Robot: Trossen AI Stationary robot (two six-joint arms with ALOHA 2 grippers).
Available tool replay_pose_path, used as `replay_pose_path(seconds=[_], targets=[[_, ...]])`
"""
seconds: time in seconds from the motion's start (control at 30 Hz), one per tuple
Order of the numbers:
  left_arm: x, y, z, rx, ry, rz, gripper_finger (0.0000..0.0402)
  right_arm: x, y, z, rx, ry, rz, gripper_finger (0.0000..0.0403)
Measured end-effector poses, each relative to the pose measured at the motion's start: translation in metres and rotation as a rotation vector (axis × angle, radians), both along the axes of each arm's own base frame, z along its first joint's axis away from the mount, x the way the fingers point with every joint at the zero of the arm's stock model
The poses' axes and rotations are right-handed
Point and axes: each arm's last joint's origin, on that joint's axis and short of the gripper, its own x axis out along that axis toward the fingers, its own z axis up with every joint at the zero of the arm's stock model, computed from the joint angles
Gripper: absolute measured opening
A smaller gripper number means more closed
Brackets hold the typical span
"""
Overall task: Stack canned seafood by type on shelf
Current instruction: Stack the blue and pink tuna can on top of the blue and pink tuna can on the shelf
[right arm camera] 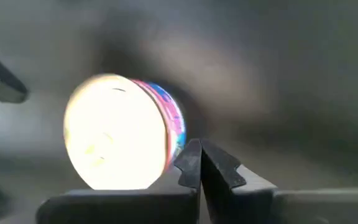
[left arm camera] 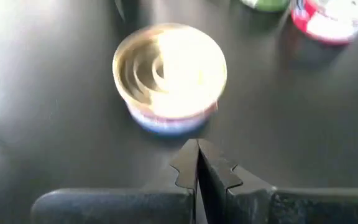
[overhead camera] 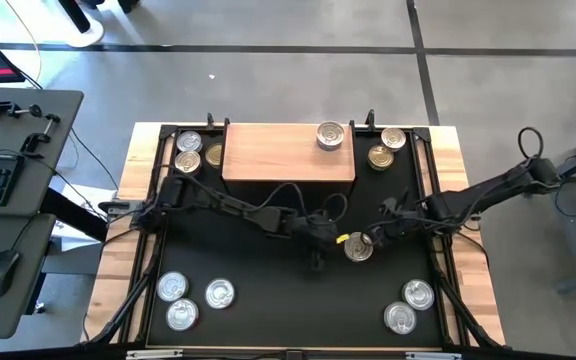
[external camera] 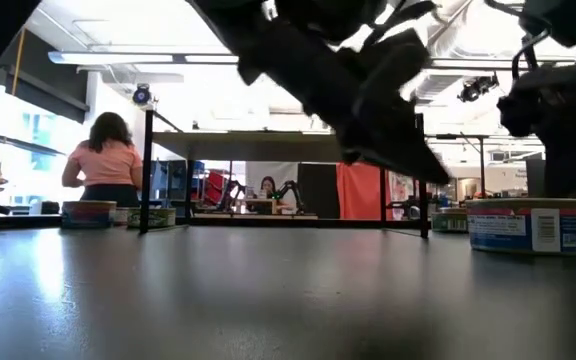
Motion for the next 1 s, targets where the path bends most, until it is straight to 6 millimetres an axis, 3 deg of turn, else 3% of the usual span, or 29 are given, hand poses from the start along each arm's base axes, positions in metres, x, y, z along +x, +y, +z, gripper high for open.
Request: replay_pose_path(seconds=[0.13,0.43,0.67,1.0], targets=[[0.01,0.003,0.0,0.03,-0.079,0.04,0.0,0.001,0.001,-0.007,0.018,0.028,0.018,0.0],[0.034,0.001,-0.027,0.044,-0.089,0.001,0.0,0.012,0.006,-0.016,0.02,0.036,0.119,0.0],[0.033,-0.006,-0.028,0.091,-0.053,0.01,0.0,0.022,0.009,-0.02,0.019,-0.003,0.154,0.0],[0.017,-0.007,-0.04,0.091,0.192,0.038,0.0,0.043,0.015,0.015,0.036,-0.152,0.16,0.0]])
